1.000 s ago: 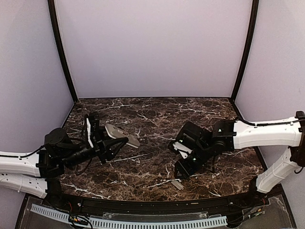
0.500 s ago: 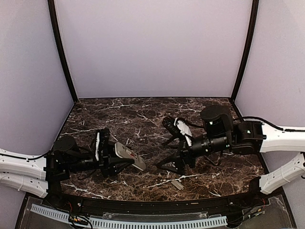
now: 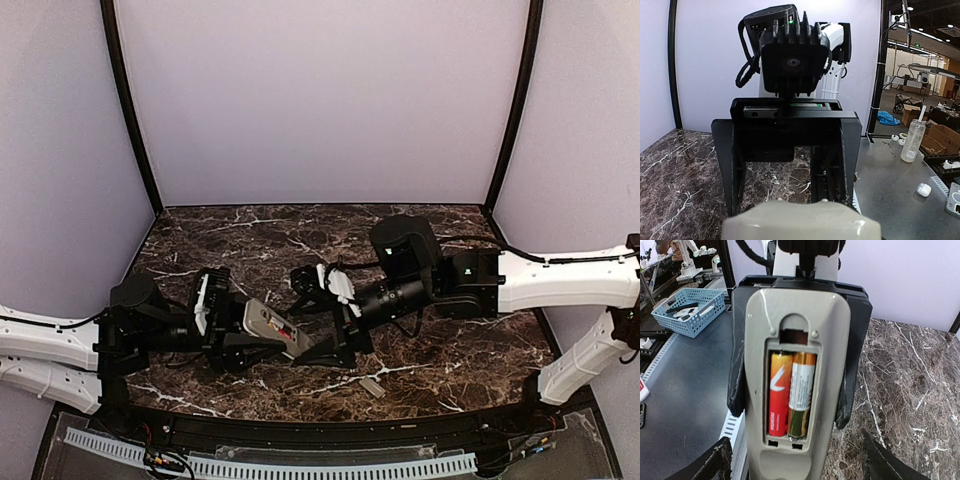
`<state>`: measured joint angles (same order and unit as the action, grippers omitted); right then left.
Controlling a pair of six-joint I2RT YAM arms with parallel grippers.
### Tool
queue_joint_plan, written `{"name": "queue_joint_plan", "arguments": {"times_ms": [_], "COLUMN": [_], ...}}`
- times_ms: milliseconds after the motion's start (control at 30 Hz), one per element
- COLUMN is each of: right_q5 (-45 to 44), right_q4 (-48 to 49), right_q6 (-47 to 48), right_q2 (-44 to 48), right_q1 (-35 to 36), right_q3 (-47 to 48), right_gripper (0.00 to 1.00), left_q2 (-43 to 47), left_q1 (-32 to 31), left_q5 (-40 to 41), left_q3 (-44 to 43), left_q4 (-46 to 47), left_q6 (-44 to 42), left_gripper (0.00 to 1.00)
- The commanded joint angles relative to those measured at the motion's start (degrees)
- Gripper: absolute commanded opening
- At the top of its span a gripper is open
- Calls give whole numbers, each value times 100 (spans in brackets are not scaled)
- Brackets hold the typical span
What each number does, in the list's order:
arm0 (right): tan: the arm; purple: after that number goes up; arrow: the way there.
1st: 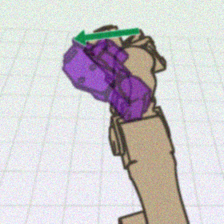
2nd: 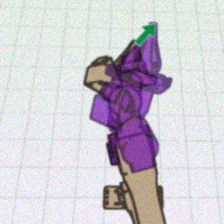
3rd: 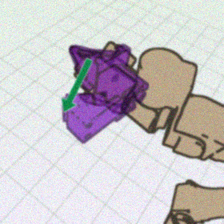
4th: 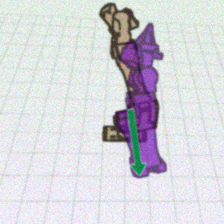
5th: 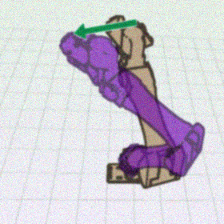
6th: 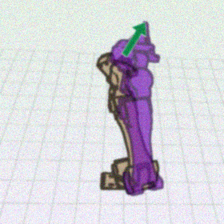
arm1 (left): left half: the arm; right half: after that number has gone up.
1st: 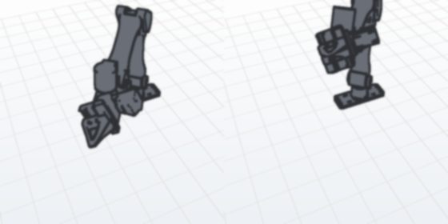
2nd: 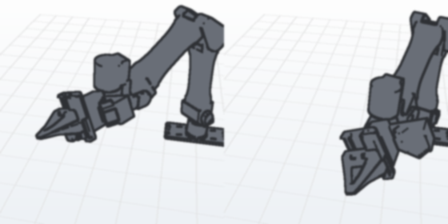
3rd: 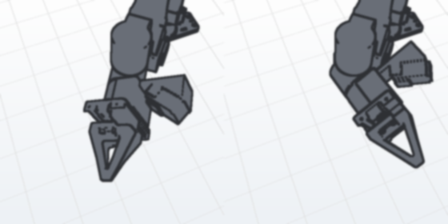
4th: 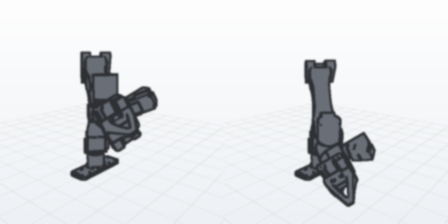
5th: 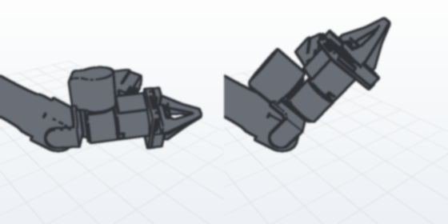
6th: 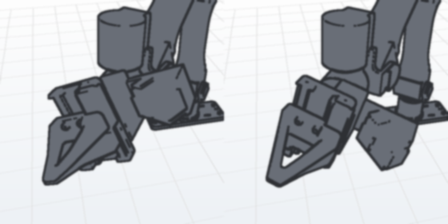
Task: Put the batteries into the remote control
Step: Pass from the left arm to the right
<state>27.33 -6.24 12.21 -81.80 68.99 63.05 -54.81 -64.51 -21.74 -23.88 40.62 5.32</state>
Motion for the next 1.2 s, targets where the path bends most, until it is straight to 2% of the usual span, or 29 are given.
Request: {"name": "queue_joint_plan", "arguments": {"times_ms": [0,167,433,633,933,1067,1133,1167], "right_q5": [272,233,241,155,204,147,113,96], "right_q4": [244,125,107,189,432,424,382,352], "right_q6": [105,55,-38,-100,-324,-408,-450,-474], "right_q2": [-142,-210,-345,-352,-323,-286,-275,-271], "right_q1": [48,52,48,50,47,53,47,50], "right_q3": [211,291,403,421,276,270,279,281], "right_gripper": [80,65,63,32,14,3,0,0], "left_q2": [-6,30,31,152,417,477,479,475], "left_q1": [-21,-20,-19,-24,-23,-20,-25,-21], "left_q5": [-80,92,318,480,724,888,1061,1112], "left_q3": [-227,-267,-288,-148,112,179,179,181], "left_q4": [189,166,195,219,211,167,73,45], "left_q6": [-127,-200,-209,-233,-51,-29,-14,-5], "left_gripper": [0,0,0,0,0,0,9,25]}}
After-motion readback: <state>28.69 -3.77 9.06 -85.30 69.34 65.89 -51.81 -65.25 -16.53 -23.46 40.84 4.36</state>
